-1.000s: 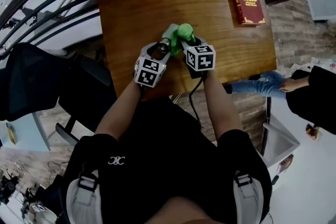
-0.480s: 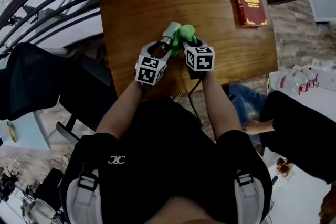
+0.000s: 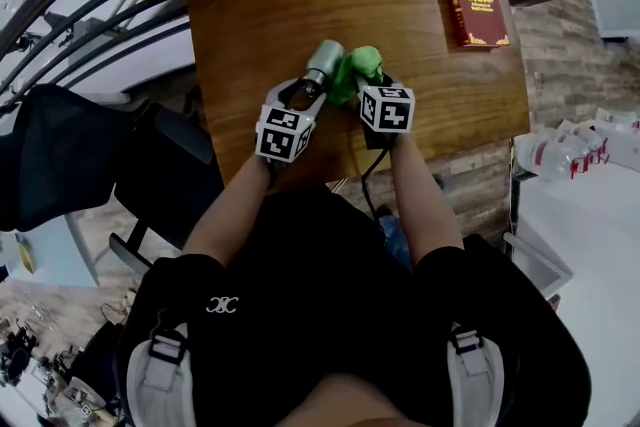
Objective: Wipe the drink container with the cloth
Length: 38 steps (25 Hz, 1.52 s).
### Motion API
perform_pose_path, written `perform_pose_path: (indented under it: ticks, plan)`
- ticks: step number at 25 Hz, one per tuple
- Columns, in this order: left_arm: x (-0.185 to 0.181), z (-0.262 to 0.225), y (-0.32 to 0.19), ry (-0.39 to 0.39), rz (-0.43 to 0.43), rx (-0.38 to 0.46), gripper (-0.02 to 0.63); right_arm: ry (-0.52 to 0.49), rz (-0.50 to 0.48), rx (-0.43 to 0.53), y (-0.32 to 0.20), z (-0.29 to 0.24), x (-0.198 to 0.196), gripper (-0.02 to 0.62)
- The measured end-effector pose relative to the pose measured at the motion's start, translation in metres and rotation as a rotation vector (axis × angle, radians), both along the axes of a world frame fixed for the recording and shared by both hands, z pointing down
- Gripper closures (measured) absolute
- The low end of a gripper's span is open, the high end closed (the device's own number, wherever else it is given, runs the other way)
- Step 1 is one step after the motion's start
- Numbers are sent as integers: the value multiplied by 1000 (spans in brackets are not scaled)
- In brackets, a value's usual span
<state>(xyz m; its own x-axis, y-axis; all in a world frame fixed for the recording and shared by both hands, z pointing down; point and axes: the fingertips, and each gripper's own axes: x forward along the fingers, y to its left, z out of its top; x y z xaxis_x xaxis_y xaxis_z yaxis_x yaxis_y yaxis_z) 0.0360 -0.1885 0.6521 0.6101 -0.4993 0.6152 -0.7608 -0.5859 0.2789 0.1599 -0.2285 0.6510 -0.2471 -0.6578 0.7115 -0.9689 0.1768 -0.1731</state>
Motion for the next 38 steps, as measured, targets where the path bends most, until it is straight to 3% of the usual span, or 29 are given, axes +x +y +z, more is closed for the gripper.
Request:
perform_pose_path:
  ticks: [14, 22, 28, 32, 38]
  plan:
    - [3, -11, 16, -194, 184, 118, 331, 51, -218, -14, -35, -8, -28, 477]
    - [-2, -11, 18, -290, 252, 199, 331, 114, -450, -140, -67, 3, -51, 479]
    - [-6, -10, 20, -337, 299, 233, 331, 145, -701, -234, -67, 1, -78, 483]
    - [-7, -10, 21, -399, 340, 295, 331, 188, -774, -251, -64, -4, -98, 482]
    - [-5, -15, 20, -401, 357, 309, 331, 230, -926, -257, -45, -24, -128, 481]
